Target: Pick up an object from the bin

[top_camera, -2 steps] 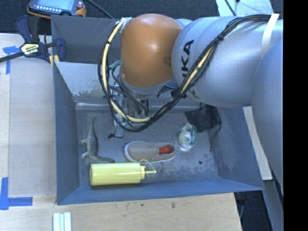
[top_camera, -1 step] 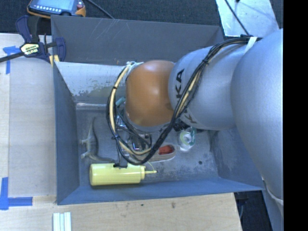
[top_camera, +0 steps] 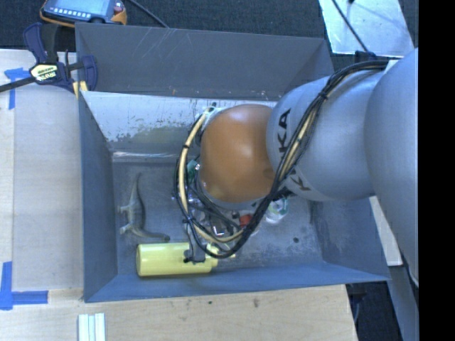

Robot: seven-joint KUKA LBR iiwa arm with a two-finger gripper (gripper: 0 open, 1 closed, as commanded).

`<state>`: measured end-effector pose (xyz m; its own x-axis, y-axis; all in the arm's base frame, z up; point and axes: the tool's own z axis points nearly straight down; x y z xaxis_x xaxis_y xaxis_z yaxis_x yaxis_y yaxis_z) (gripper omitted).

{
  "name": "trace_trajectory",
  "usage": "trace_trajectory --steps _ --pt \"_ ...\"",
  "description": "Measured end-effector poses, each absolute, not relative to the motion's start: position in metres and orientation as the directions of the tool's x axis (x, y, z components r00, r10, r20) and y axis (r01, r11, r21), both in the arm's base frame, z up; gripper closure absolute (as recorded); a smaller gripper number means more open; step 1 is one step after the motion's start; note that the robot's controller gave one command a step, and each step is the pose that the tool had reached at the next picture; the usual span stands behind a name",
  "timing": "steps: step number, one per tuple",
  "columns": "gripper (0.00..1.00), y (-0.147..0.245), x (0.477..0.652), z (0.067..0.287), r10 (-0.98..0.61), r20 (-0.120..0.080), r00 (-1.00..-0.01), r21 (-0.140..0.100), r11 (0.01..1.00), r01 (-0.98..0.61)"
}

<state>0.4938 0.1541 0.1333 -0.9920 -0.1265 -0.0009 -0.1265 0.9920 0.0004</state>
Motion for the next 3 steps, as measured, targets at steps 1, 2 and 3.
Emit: trace_trajectory --steps 1,2,3 --pt "0.00 0.171 0.488 0.133 -0.060 0.000 -0.998 0.000 0.998 -0.060" --pt "0.00 0.167 0.487 0.074 -0.203 -0.001 -0.979 0.008 0.979 -0.203" --pt "1.00 0.159 0.487 0.075 0.028 0.003 -1.000 0.006 1.000 0.028"
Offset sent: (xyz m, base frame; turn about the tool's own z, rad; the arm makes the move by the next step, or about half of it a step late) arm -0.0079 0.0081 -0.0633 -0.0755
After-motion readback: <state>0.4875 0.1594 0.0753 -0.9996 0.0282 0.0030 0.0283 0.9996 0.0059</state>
